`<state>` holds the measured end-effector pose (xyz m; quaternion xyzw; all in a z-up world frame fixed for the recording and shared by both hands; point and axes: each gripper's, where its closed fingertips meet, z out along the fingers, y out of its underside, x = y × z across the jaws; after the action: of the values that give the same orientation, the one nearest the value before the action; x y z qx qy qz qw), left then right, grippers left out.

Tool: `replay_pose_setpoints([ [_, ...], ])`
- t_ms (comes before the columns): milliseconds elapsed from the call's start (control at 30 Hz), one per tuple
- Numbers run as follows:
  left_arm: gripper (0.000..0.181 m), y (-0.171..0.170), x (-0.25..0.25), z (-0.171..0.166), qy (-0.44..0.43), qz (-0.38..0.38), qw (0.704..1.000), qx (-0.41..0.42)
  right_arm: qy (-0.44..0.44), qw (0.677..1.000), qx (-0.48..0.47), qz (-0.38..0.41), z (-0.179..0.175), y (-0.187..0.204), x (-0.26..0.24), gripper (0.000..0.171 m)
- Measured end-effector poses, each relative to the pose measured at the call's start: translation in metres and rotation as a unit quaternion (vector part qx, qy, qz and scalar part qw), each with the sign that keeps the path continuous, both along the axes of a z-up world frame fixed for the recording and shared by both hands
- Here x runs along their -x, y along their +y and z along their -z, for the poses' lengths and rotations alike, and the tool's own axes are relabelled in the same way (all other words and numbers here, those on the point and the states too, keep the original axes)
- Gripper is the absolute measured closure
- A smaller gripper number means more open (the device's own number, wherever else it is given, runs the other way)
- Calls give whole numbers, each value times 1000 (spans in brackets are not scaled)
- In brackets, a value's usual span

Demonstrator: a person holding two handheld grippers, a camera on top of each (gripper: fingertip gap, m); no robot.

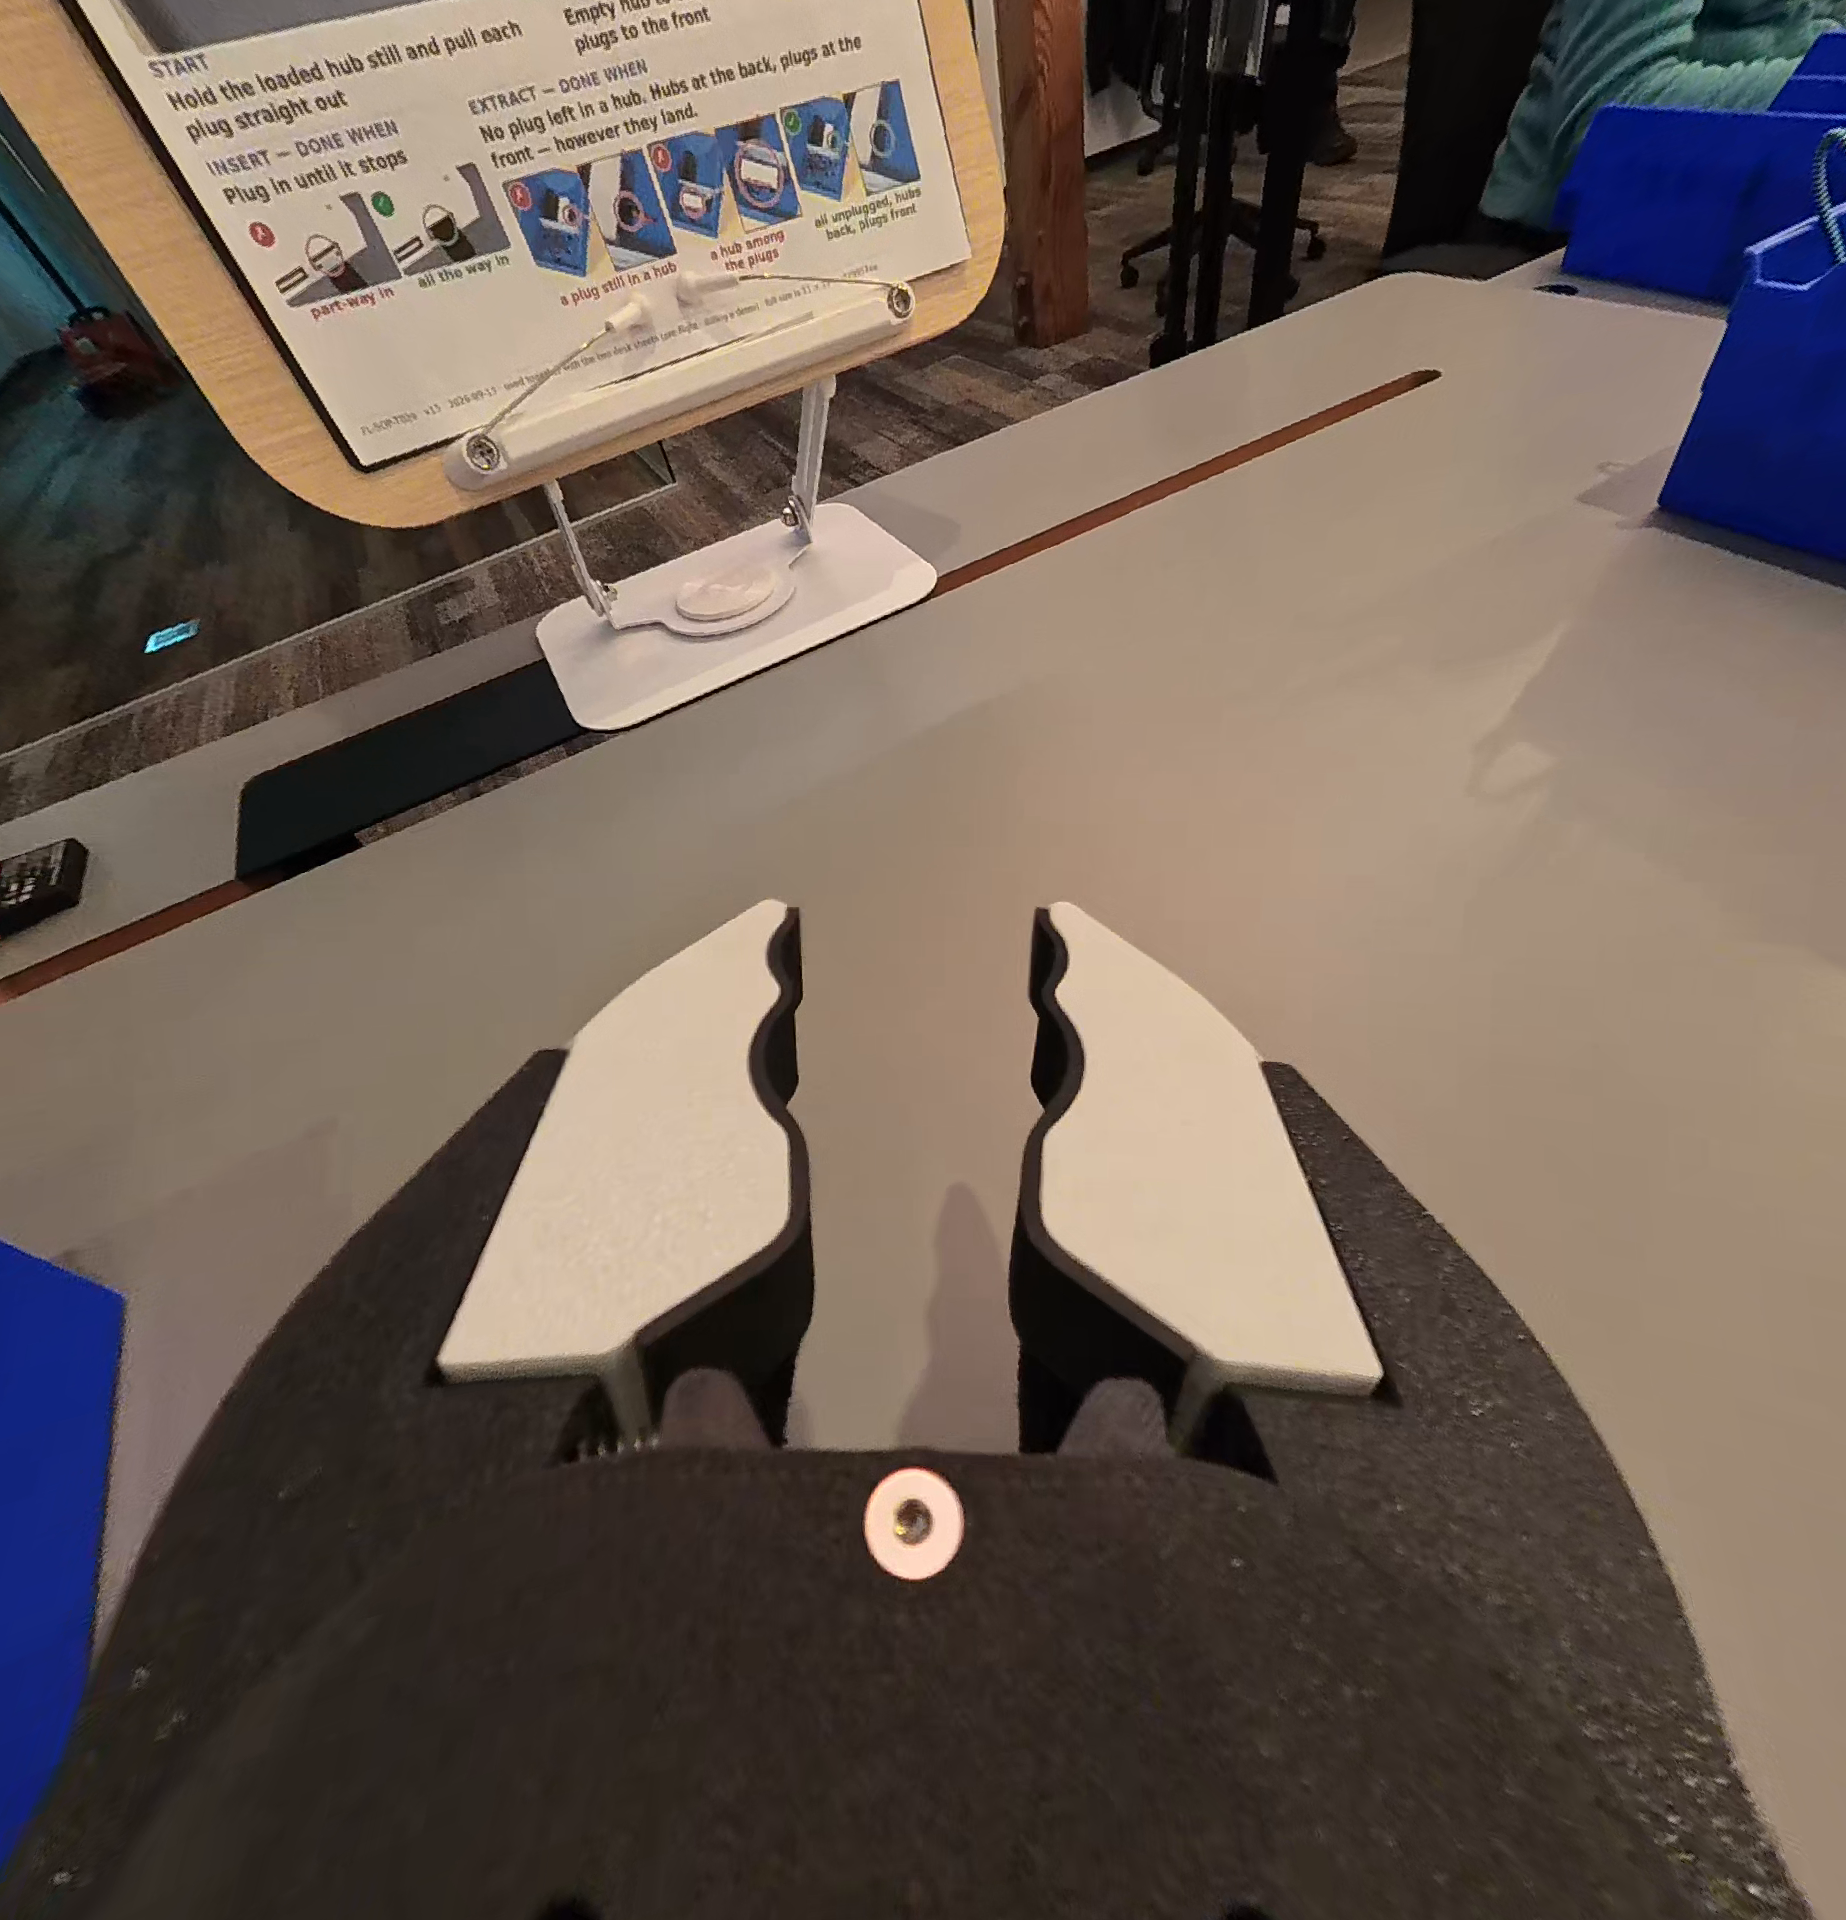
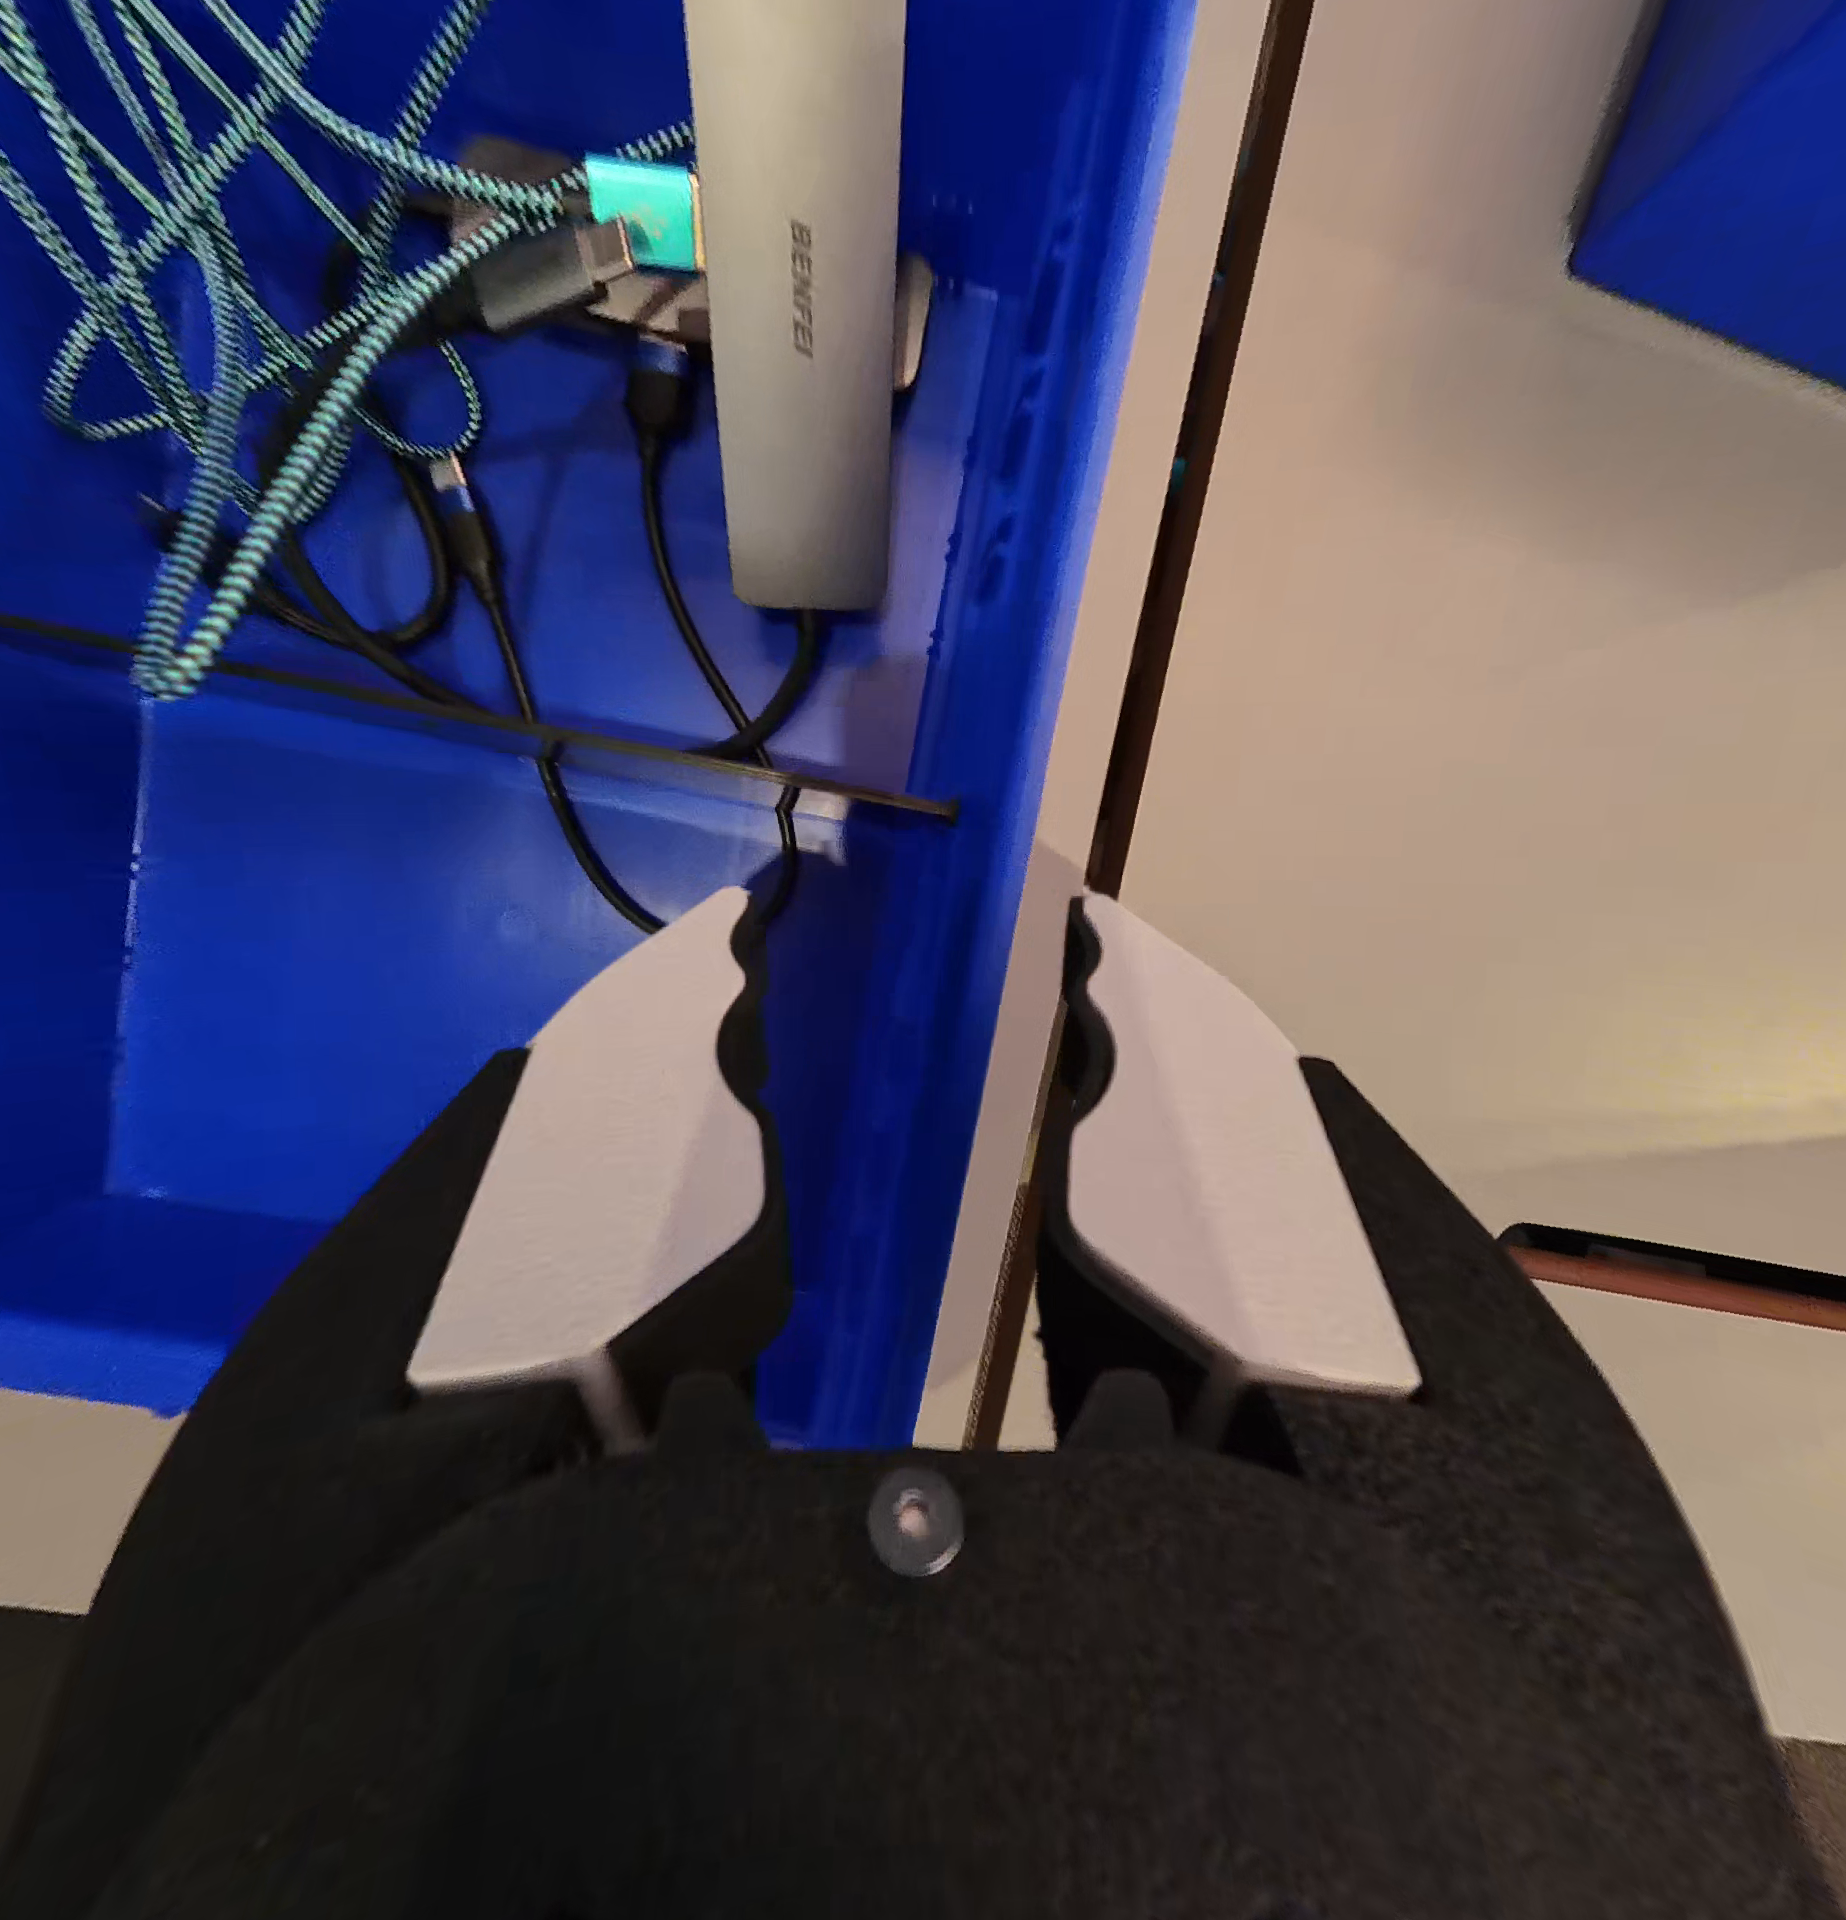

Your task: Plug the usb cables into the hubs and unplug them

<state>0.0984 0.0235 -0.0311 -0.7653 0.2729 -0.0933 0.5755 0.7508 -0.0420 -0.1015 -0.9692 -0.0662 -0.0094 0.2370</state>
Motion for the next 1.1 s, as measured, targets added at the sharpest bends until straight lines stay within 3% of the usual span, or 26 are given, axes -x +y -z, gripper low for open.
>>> replay_pose_setpoints([
  [500, 140, 0, 6, -10, 15, -14, 1000, -3, -11, 997, 74, 9, 24, -1, -9, 127],
  [733, 140, -2, 11, -12, 21, -22, 1000, -5, 29, 994, 103, 13, 35, -9, -9, 144],
  [833, 140, -2, 18, -14, 20, -31, 999, -3, 55, 992, 116, -3, 36, -10, 1, 163],
  [1100, 144, 0, 50, -23, 18, -75, 997, 3, 83, 988, 132, 15, 36, -11, 3, 165],
])
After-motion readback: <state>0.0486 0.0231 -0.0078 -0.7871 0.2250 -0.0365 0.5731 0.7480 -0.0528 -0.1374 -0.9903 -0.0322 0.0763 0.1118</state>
